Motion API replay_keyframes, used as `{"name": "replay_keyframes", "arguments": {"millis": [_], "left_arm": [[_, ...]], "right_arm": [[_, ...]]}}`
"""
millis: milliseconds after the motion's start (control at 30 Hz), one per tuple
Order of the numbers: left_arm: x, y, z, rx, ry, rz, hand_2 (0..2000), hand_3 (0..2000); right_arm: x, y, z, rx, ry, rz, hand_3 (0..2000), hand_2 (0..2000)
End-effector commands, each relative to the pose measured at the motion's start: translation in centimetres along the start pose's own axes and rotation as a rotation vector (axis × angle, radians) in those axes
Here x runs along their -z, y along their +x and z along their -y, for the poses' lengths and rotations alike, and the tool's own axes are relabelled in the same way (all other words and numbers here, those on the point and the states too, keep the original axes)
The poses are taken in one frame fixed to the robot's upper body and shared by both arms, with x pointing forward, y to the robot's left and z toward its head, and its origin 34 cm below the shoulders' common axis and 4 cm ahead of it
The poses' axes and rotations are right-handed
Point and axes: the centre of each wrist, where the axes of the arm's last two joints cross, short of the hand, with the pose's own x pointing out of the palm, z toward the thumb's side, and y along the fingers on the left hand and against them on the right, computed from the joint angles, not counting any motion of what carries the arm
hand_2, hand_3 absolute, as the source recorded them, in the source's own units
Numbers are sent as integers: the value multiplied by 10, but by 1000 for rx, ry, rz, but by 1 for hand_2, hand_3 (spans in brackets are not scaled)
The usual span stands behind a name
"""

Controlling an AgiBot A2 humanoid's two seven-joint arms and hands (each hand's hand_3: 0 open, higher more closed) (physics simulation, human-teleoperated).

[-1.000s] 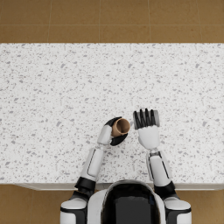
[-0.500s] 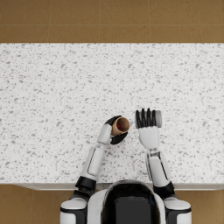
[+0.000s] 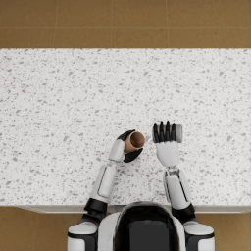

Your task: Pick up two cups and pour the berry on the right into the cup on the left

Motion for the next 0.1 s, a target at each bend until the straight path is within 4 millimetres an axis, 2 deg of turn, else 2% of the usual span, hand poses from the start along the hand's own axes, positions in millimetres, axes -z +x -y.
{"name": "replay_keyframes", "arguments": {"millis": [33,100], "left_arm": [[0,0,0,0,0,0,2000,1280],[0,0,0,-1,0,0,2000,1280]], "right_arm": [[0,0,0,0,0,0,1280,2000],[0,0,0,0,0,0,1280,2000]]}}
